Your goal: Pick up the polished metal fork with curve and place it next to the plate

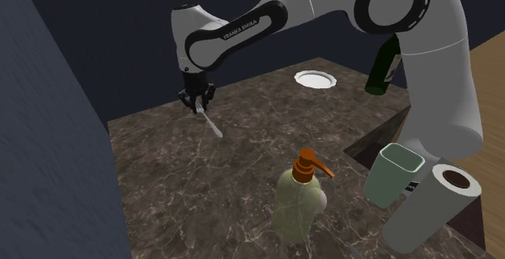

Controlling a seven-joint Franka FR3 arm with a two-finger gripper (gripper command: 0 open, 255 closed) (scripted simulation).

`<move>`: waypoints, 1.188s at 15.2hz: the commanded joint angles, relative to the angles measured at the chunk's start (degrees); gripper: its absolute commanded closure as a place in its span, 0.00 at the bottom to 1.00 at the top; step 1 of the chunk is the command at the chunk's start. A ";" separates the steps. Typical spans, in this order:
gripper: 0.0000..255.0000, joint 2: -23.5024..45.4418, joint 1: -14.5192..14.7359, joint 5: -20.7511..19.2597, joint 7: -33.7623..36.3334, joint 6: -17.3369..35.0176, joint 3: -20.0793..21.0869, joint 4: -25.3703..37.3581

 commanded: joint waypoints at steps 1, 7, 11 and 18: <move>1.00 -0.64 -0.01 0.21 -0.12 -1.32 0.12 0.68; 1.00 -1.93 -0.02 0.73 -0.56 -5.26 0.39 3.38; 1.00 -7.49 -3.21 2.28 -3.48 -2.51 0.27 -4.65; 1.00 -18.30 -9.70 6.01 -11.75 2.42 -1.17 -19.70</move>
